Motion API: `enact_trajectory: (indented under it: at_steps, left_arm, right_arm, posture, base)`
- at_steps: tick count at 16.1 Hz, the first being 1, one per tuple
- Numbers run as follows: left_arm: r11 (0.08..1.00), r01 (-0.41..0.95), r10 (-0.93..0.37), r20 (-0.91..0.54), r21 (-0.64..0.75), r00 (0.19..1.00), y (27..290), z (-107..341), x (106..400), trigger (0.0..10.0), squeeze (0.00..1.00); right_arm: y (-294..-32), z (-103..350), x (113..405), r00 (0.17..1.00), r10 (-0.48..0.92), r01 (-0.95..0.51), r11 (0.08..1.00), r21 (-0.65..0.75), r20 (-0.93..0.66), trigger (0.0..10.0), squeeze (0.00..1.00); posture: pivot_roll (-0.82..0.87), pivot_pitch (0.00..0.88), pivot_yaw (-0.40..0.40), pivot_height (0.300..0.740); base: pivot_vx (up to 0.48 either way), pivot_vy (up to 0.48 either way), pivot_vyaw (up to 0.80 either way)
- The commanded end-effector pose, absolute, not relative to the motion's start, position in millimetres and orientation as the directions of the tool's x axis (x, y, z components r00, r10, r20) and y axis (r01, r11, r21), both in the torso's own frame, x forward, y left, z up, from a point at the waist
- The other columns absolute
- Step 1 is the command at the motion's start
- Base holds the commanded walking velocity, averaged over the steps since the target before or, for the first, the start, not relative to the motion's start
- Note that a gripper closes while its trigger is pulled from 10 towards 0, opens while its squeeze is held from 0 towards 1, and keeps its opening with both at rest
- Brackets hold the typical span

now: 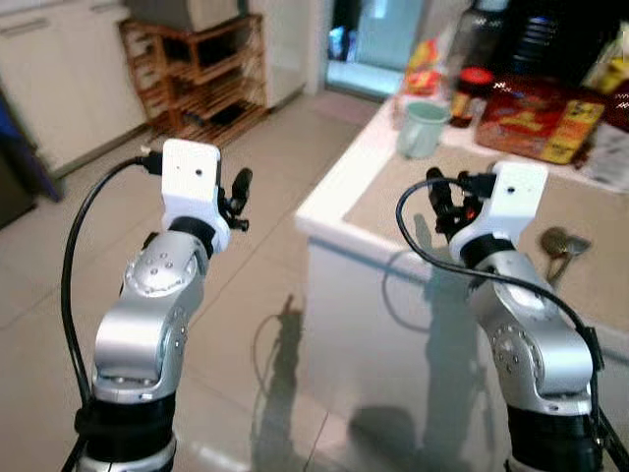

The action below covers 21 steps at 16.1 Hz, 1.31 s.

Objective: Setting the table

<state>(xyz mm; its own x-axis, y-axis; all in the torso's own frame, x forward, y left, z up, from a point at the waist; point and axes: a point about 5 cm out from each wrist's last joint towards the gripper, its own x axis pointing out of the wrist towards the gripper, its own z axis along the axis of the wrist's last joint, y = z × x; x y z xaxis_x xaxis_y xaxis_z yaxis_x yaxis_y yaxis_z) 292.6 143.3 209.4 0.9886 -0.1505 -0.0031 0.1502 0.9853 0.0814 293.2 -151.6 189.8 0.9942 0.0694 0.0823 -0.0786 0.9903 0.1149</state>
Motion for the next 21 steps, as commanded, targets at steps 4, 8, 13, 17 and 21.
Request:
enact_trajectory:
  at_steps: [4, 8, 13, 17, 21]
  left_arm:
    - [0.975, 0.189, -0.189, -0.009, 0.119, 0.982, 135, 208, 291, 10.0, 0.00]
    - [0.970, 0.210, -0.209, -0.017, 0.126, 0.978, 132, 207, 290, 10.0, 0.00]
    - [0.960, 0.238, -0.236, -0.032, 0.150, 0.971, 132, 205, 283, 10.0, 0.00]
    - [0.954, 0.247, -0.245, -0.037, 0.167, 0.969, 136, 207, 277, 10.0, 0.00]
    - [0.940, 0.294, -0.288, -0.058, 0.174, 0.956, 136, 209, 264, 10.0, 0.00]
  right_arm:
    - [-158, 194, 293, 0.994, 0.052, -0.063, 0.991, 0.117, 0.094, 10.0, 0.00]
    - [-160, 195, 298, 0.994, 0.023, -0.037, 0.990, 0.136, 0.107, 10.0, 1.00]
    - [-157, 190, 326, 0.995, -0.008, -0.007, 0.989, 0.146, 0.103, 10.0, 1.00]
    - [-147, 192, 373, 0.993, -0.077, 0.070, 0.995, 0.077, 0.093, 10.0, 1.00]
    - [-149, 203, 397, 0.974, -0.203, 0.199, 0.979, 0.052, 0.103, 10.0, 1.00]
  posture:
    - [0.07, 0.016, -0.034, 0.740]
    - [0.07, 0.022, -0.046, 0.740]
    - [0.10, 0.039, -0.077, 0.740]
    - [0.13, 0.095, -0.095, 0.740]
    - [0.17, 0.137, -0.109, 0.740]
  base:
    - [0.000, 0.000, 0.00]
    - [0.000, 0.000, 0.00]
    - [0.000, 0.000, 0.00]
    - [0.000, 0.000, 0.00]
    - [0.000, 0.000, 0.00]
